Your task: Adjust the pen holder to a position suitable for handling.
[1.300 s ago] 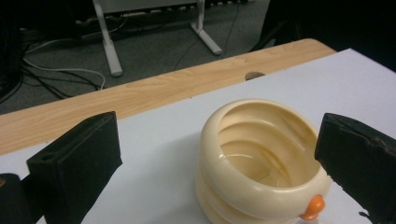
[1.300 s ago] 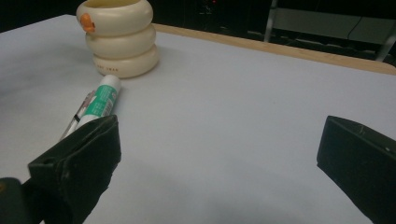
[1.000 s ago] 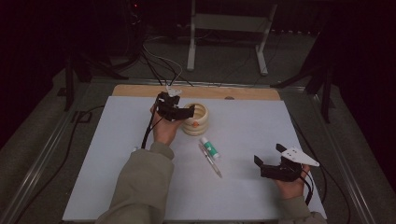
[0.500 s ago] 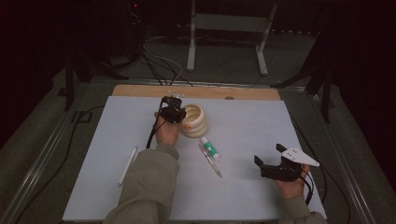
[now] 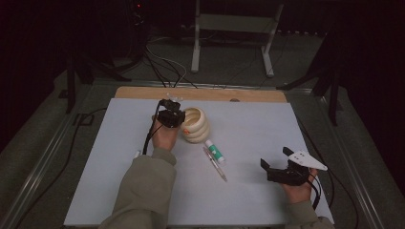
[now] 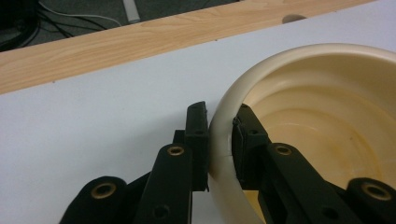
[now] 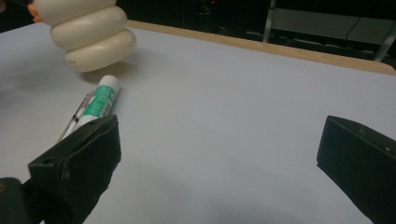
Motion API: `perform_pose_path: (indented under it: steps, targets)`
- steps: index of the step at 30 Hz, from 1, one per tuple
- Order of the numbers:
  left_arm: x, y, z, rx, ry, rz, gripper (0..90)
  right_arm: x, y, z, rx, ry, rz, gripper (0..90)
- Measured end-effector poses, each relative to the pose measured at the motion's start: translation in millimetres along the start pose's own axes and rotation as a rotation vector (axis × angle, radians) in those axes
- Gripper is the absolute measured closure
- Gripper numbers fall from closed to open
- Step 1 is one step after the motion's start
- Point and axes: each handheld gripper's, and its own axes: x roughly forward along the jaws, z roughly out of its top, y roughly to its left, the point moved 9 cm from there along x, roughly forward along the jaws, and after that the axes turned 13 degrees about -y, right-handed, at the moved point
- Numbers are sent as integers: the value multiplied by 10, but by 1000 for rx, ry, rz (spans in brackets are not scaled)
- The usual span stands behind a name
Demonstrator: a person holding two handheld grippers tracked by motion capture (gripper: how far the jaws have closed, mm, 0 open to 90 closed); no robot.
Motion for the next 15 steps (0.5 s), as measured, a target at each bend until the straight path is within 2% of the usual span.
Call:
perform_pose_path:
  steps: [7,12,15]
  targets:
    - [-132,-15,-14,42,-2,-25,797,-4,-1,1,0,-1,-2,2]
    - [-209,-12,-60,65,10,-39,797,-5,-4,2,1,-2,-4,2]
    - [-258,-22,-88,92,18,-47,797,-5,-3,1,2,-1,-5,2]
